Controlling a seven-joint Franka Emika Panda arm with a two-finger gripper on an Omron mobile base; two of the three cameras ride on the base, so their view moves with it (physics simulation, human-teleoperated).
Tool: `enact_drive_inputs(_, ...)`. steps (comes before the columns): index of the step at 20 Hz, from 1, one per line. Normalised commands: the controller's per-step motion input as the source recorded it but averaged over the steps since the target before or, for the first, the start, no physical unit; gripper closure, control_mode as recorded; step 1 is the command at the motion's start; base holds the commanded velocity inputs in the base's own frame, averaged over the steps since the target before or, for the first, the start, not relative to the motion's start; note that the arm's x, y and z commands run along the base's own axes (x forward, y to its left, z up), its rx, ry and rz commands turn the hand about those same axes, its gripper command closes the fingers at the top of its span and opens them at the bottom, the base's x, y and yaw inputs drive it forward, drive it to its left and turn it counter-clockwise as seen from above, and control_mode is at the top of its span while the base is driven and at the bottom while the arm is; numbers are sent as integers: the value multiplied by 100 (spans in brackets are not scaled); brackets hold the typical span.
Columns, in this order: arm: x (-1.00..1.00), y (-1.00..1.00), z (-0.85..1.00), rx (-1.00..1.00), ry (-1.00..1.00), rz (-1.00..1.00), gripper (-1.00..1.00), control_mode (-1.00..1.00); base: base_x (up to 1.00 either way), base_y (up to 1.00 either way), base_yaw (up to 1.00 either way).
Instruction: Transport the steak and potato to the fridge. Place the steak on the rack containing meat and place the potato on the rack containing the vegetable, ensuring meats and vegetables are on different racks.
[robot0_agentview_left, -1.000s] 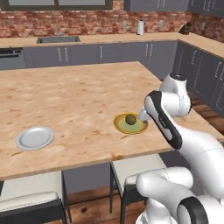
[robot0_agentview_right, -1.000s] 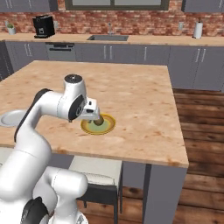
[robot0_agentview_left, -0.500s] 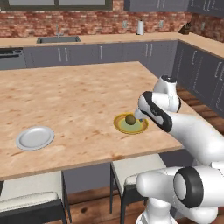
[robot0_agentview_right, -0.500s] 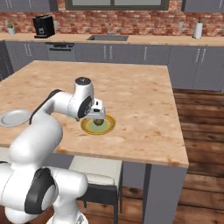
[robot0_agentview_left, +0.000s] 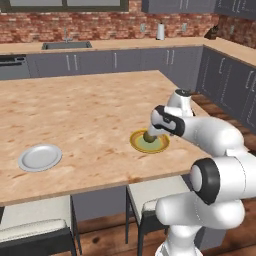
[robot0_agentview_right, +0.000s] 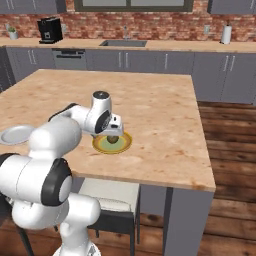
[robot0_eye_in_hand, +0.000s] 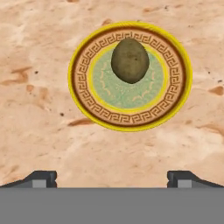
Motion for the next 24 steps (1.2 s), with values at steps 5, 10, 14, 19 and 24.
enact_drive_inputs(5, 56, 11, -27, 0, 1, 0, -100, -100, 0, 0, 0)
enact_drive_inputs(10, 48, 0, -27, 0, 4, 0, -100, -100, 0, 0, 0)
enact_drive_inputs(14, 38, 0, -20, 0, 10, 0, -100, -100, 0, 0, 0)
enact_drive_inputs(19, 40, 0, -25, 0, 13, 0, -100, -100, 0, 0, 0)
enact_drive_inputs(24, 42, 0, -18, 0, 17, 0, -100, -100, 0, 0, 0)
